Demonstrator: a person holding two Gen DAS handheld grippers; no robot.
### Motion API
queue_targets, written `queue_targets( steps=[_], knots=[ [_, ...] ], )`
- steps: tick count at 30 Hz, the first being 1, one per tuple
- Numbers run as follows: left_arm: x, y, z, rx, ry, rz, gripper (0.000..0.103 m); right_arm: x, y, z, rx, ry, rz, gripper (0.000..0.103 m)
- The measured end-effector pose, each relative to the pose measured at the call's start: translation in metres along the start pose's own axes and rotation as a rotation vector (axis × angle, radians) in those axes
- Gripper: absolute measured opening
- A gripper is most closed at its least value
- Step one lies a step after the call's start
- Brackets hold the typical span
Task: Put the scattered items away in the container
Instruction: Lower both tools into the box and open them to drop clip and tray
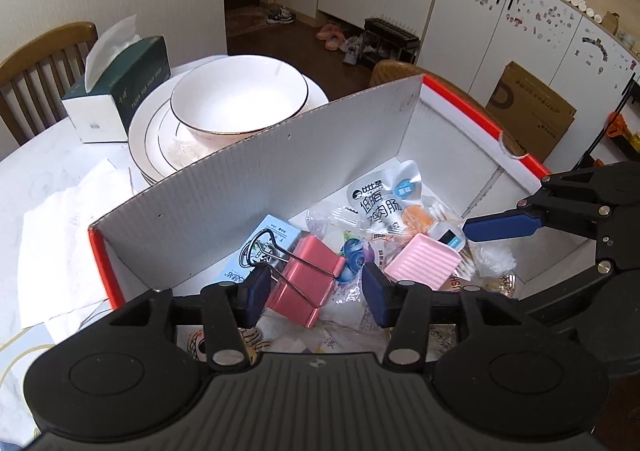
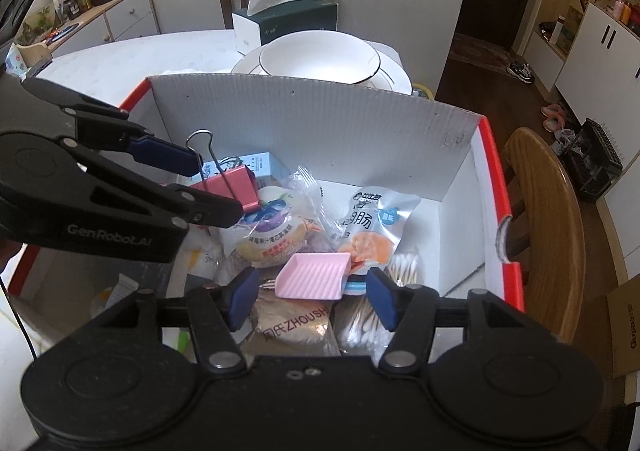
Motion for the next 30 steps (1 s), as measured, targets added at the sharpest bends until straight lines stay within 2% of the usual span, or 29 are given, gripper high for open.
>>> queue_targets(
  steps=[11, 13, 21, 30],
  knots=[
    [0.016, 0.030, 0.010, 0.063, 0.004, 0.020, 0.049, 0.011, 0.032, 0.001, 0.059, -0.048, -0.032, 0.064],
    [0.021, 0.038, 0.012, 0.082, -0.004, 0.023, 0.049, 0.012, 0.040, 0.001, 0.077, -0.056, -0.035, 0.068],
    [0.037, 0.070, 0.024, 0.159, -0.012, -0.012, 0.049, 0.012, 0.066, 0.006, 0.133, -0.070, -0.052, 0.072],
    [0.052, 0.092, 0.045, 0.185, -0.010, -0.040, 0.053, 0.006, 0.090, 0.014, 0.200, -0.074, -0.069, 0.082]
  ],
)
Point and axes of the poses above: each gripper's, at about its wrist camera, not at the fingertips, and y roughly against the way its jaws point, x to its right, z to its underside, the point moved 3 cm from there along -y, roughly the way its jaws point, and after that the axes turned 15 degrees about z, right-handed, at the moved point
